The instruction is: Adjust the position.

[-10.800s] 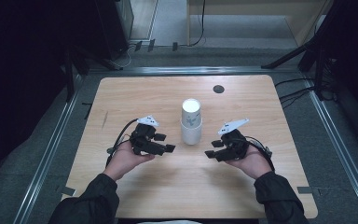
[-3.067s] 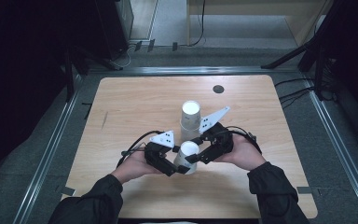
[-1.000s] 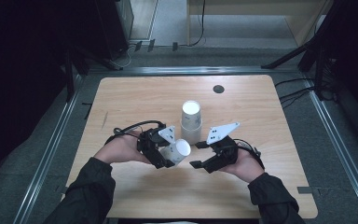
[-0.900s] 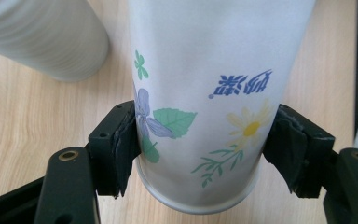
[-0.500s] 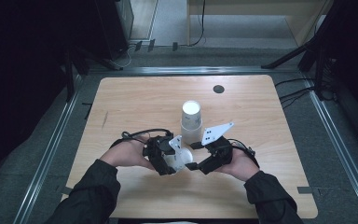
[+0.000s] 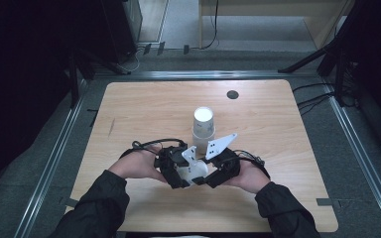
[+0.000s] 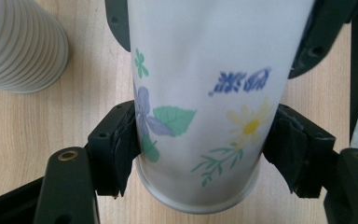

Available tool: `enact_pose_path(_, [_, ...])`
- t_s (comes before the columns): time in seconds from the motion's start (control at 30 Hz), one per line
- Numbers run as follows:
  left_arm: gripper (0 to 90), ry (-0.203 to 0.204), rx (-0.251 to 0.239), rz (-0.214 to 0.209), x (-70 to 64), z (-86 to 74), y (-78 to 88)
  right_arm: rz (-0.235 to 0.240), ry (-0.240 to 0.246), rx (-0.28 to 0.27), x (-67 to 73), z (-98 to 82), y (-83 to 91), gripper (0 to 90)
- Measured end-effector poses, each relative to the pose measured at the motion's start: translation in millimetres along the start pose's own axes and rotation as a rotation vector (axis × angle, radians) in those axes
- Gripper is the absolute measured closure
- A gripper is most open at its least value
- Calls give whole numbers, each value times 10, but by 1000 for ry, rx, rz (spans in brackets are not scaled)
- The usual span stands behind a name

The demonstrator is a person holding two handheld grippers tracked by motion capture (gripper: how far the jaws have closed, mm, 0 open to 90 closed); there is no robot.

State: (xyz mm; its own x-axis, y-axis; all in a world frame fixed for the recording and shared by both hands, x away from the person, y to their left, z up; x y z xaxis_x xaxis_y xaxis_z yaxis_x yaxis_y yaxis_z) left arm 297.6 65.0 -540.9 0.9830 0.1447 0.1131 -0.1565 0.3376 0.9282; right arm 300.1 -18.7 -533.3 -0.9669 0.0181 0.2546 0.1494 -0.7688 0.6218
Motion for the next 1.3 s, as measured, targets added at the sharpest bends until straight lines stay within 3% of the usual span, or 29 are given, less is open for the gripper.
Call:
enact_pose_path(0.13, [249,17,-28,-23,-16,8,7,8,-1,6,8,-1,13,347])
enact_pose_path(0.2, [122,36,-51,-20,-20,21,19,5,4,-4,13,13,37,347])
enact_pose_path(0.27, [120,37,-56,-9,-6,19,34,4,1,-6,15,17,52,347])
enact_pose_path(0.4, [130,76,-100,7,40,25,91,-4,-13,-36,4,27,168,346])
enact_pose_path(0.47, [133,96,-148,4,56,17,140,-13,-12,-60,-12,24,244,346])
enact_pose_path(0.6, [136,128,-182,-13,50,-15,172,0,-42,-89,-1,27,330,345])
enact_pose_path(0.73, [134,161,-212,-26,45,-26,180,-5,-35,-111,24,45,397,345])
enact_pose_path(1.0, [140,229,-311,-61,41,47,193,4,-36,-142,48,89,432,344])
enact_pose_path(1.3, [148,247,-357,-64,12,87,137,33,-62,-164,67,126,416,345])
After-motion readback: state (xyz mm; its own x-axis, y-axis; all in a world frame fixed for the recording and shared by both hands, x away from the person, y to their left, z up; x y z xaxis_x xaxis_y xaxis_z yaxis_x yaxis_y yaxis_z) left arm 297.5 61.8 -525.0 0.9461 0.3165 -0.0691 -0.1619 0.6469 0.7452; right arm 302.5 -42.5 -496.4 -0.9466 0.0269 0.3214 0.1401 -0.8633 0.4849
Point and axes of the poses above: each handheld gripper's, and its own axes: y roughly backward along the jaws, z roughly out of its top, x roughly to its left, the point moved 9 cm from there along -y, roughly forward along the jaws, and after that the axes turned 8 degrees about z, right-handed, at the moved point
